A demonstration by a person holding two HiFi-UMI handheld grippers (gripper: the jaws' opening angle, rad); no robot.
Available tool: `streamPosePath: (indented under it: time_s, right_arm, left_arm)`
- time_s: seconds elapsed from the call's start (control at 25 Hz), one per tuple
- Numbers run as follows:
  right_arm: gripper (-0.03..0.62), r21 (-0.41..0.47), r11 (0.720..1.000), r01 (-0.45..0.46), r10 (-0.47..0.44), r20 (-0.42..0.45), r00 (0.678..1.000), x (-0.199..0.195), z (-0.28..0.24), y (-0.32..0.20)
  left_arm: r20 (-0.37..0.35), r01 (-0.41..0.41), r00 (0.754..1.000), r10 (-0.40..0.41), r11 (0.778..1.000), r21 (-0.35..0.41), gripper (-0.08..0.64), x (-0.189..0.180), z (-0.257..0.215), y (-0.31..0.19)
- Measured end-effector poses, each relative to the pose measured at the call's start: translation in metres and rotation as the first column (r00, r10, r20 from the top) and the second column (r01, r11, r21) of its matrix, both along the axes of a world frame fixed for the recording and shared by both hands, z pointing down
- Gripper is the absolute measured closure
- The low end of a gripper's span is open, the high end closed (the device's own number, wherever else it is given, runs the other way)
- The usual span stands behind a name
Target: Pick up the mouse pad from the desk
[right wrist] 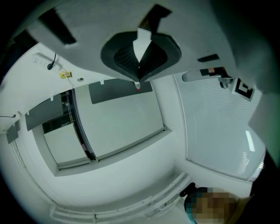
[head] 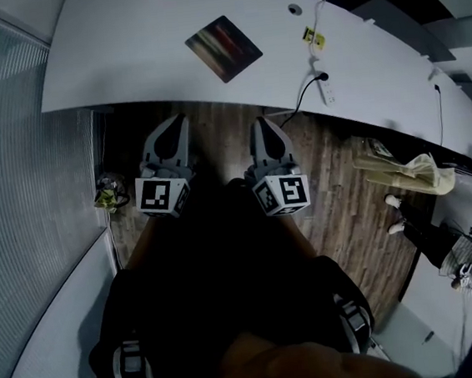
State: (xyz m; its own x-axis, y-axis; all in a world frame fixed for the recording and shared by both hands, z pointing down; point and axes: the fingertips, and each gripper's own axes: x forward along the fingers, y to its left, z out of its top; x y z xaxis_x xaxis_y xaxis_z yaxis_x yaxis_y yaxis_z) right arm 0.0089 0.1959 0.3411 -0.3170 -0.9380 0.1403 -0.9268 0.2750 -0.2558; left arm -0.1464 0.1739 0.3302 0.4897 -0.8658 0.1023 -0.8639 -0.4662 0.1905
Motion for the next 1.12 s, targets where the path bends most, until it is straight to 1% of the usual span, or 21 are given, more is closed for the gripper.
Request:
streamPosePath:
  time_s: [0.24, 0.48, 0.6, 0.88, 1.0, 1.12]
  right_arm:
    - [0.591, -0.007, 1.000, -0.017, 0.017, -0.017, 1.000, -0.011, 0.001, -0.016]
    - [0.592, 0.003, 0.999, -0.040, 0.040, -0.026, 0.999, -0.008, -0.001, -0.027]
    - [0.592, 0.000, 0.999, -0.046, 0.046, -0.026, 0.999, -0.005, 0.003, -0.035]
    - [0.591, -0.006, 0.999, -0.045, 0.044, -0.026, 0.999, 0.006, 0.011, -0.068]
    - [0.592, -0.016, 0.999, -0.038, 0.038, -0.032, 0.999, 0.014, 0.017, -0.090]
    - [0.592, -0.027, 0.999, -0.035, 0.034, -0.038, 0.999, 0.023, 0.022, -0.113]
  left_arm:
    - [-0.016, -0.010, 1.000, 0.010, 1.000, 0.009, 0.554, -0.016, 0.002, -0.018]
    - [-0.029, -0.019, 0.999, 0.019, 1.000, 0.021, 0.554, -0.018, 0.010, -0.027]
    - [-0.034, -0.019, 0.999, 0.020, 1.000, 0.023, 0.554, -0.016, 0.010, -0.035]
    - [-0.004, -0.007, 1.000, 0.007, 1.000, 0.013, 0.554, -0.010, 0.020, -0.063]
    - [-0.011, 0.012, 1.000, -0.012, 1.000, -0.019, 0.554, -0.003, 0.016, -0.085]
    - [-0.008, 0.014, 1.000, -0.014, 0.999, -0.033, 0.554, 0.006, 0.019, -0.107]
